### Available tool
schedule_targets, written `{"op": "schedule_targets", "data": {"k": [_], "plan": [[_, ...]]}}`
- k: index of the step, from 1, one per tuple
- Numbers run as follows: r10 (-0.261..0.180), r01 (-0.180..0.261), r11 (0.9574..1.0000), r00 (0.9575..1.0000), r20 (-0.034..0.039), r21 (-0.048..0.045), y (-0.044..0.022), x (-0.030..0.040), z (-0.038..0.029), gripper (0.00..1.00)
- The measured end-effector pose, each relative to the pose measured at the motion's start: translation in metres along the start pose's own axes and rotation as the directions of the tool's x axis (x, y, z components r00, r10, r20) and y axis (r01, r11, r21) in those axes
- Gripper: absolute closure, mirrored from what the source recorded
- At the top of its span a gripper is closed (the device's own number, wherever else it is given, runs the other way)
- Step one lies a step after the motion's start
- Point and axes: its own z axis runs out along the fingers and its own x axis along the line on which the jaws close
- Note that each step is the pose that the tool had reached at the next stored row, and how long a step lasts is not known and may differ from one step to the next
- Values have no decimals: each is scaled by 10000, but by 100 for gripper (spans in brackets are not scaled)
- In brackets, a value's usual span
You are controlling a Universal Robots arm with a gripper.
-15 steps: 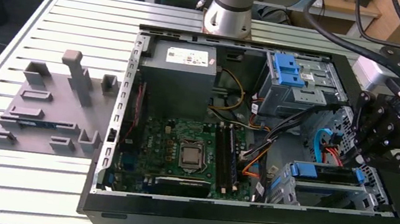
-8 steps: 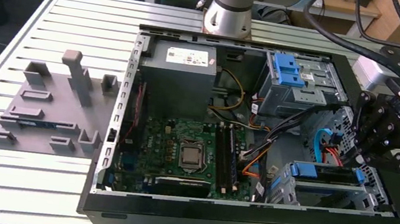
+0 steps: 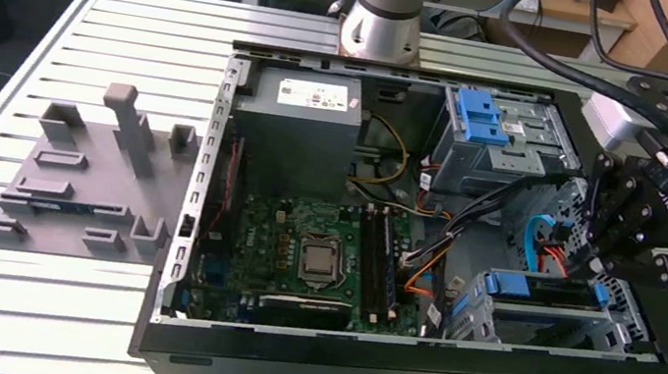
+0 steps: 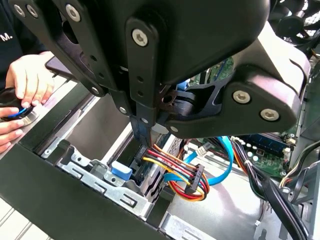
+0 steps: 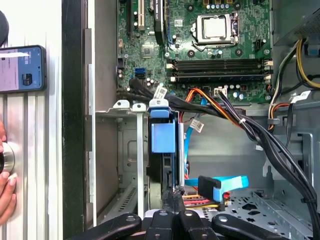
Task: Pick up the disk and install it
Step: 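Insert the second disk wire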
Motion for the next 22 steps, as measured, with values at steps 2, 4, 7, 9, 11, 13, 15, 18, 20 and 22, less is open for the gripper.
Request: {"op": "schedule_targets", "data": {"k": [2,4,7,9,11,13,15,18,20,22], "plan": [[-1,1,10000,10000,-1,10,2,1,0,89],[2,-2,10000,10000,-3,13,7,1,-12,89],[0,0,10000,10000,0,14,10,3,-49,89],[3,-3,10000,10000,5,17,19,3,-50,89],[1,-1,10000,10000,-2,20,40,4,-53,89],[2,-2,10000,10000,0,34,84,5,-51,89],[4,-4,10000,10000,1,46,109,7,-50,89],[2,-2,10000,10000,2,60,115,6,-53,89],[3,-3,10000,10000,2,63,117,7,-73,89],[5,-5,10000,10000,5,65,121,9,-98,89]]}}
